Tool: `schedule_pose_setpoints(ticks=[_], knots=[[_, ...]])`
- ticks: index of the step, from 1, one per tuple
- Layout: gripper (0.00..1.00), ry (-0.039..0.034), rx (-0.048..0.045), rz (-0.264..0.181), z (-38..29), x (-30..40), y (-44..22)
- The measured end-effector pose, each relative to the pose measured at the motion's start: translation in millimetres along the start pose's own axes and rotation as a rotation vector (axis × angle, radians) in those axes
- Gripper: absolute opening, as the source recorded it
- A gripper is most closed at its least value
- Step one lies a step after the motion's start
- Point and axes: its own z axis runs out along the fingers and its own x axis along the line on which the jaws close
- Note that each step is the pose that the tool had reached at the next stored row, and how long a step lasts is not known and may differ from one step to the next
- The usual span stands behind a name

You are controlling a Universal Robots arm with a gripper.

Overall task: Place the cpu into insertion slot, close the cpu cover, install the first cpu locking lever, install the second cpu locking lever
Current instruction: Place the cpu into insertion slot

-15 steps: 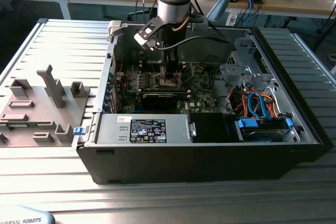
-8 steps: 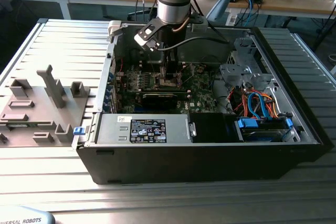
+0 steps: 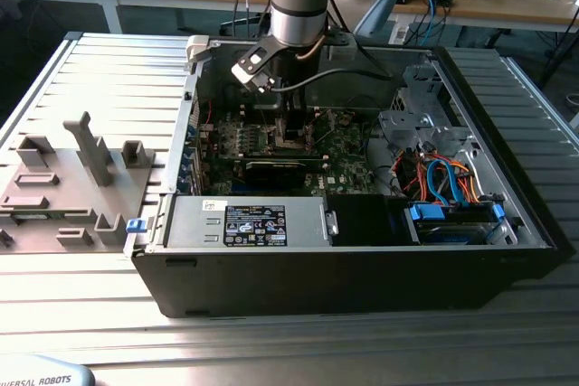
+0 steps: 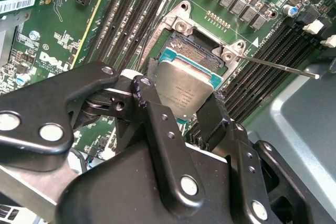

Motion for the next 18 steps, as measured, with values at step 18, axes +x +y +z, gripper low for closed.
schedule_pose_setpoints(ticks=[18], knots=[[0.54,0.0004,0.0,0.0,10.0,0.5,-0.2]])
